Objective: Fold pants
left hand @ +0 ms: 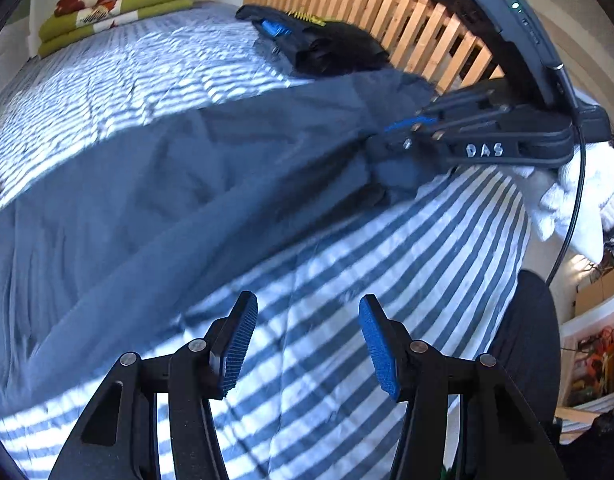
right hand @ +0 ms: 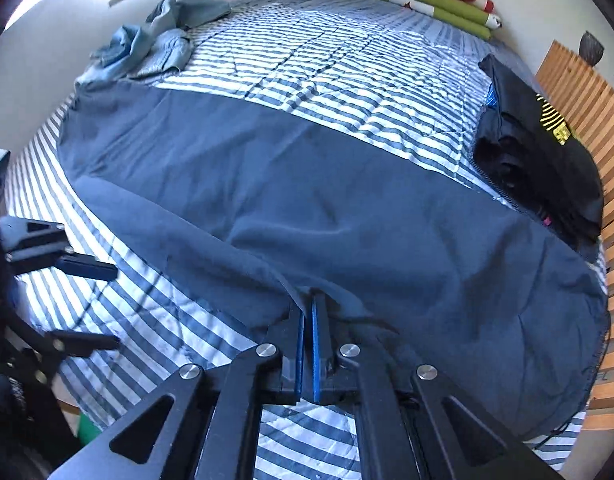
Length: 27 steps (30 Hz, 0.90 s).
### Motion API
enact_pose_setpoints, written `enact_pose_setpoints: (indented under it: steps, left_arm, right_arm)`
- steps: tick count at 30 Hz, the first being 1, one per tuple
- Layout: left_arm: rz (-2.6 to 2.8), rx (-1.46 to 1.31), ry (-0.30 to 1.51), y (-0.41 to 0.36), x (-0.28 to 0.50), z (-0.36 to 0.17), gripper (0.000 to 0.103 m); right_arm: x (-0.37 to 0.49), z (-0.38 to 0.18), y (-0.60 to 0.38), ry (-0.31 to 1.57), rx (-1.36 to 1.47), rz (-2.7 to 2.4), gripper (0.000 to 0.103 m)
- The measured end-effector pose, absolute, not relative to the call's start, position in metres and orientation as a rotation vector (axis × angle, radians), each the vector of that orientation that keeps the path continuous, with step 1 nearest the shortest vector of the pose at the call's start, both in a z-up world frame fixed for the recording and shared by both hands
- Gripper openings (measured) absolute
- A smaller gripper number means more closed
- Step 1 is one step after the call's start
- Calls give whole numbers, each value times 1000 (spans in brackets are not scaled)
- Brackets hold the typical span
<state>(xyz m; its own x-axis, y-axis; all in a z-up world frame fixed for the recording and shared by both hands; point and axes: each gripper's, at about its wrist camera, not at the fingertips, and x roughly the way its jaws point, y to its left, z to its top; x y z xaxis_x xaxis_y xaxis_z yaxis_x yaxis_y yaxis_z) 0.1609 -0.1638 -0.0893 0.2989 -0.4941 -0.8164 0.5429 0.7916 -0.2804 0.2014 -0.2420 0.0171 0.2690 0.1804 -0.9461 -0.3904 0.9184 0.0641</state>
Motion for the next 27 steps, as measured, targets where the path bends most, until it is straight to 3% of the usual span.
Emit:
enact_pose_setpoints:
  steps: [7,23,24,27]
  left_arm:
    - [-692,60,1114,-194,206,-111,55]
    - [-716,134,1031,-229,254,-111,55]
    - [-683,100,1060,-219,258,-110,55]
    - [-641,63,1062,-195,269,-106,56]
  right_arm:
    - [228,8,-252,1278,-123,395,3]
    - [272,3,-272,1297,-30,371,2]
    - [273,3,-273,1296,-38,348,4]
    - [264,12,-276,1266,-90,290,23]
